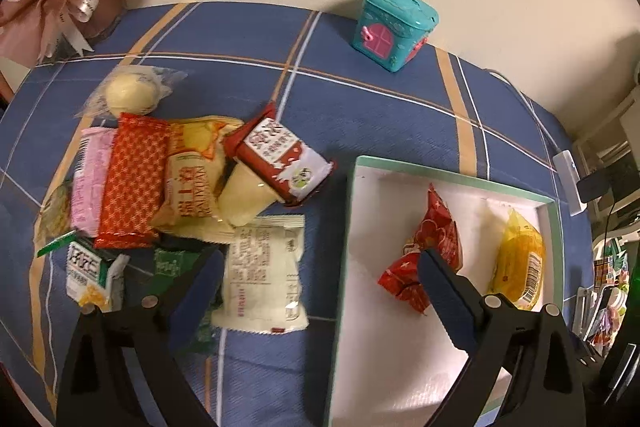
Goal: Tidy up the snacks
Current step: 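Withdraw both tools from the tray back toward the snack pile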
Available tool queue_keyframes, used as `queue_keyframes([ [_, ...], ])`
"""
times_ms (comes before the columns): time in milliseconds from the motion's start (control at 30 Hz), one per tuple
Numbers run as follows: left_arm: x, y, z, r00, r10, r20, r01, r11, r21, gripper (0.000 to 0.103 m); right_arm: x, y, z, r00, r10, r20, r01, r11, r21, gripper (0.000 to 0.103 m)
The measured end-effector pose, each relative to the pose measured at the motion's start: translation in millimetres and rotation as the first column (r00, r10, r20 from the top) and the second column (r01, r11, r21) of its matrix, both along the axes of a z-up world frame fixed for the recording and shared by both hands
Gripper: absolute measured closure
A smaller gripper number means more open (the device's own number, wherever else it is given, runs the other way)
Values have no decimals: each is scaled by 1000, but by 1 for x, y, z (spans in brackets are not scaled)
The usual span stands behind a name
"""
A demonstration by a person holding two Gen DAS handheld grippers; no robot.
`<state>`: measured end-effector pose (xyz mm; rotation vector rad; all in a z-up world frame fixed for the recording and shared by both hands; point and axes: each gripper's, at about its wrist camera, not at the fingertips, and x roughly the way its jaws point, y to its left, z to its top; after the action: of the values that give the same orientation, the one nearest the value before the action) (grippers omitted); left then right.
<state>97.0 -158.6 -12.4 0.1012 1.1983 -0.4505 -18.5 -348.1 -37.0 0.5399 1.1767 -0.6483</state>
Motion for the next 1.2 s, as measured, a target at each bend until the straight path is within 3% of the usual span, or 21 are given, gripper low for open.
queue_keyframes([
  [200, -4, 20, 5, 998, 30, 47, -31, 999, 20, 6, -7, 13, 6, 1000, 10, 2, -10, 1000, -2, 0],
  [500, -13, 49, 9, 991, 61, 120, -76, 990, 122, 6, -13, 43, 13, 997, 73, 26, -72, 997, -9, 0],
  [833, -14, 84, 1, 987, 135, 88, -147, 979, 143, 6, -18, 75, 18, 990, 114, 86, -116, 993, 22, 0],
  [1200, -7, 143, 15, 966, 241, 90, -253, 955, 157, 6, -12, 111, 27, 972, 151, 180, -171, 980, 103, 0],
])
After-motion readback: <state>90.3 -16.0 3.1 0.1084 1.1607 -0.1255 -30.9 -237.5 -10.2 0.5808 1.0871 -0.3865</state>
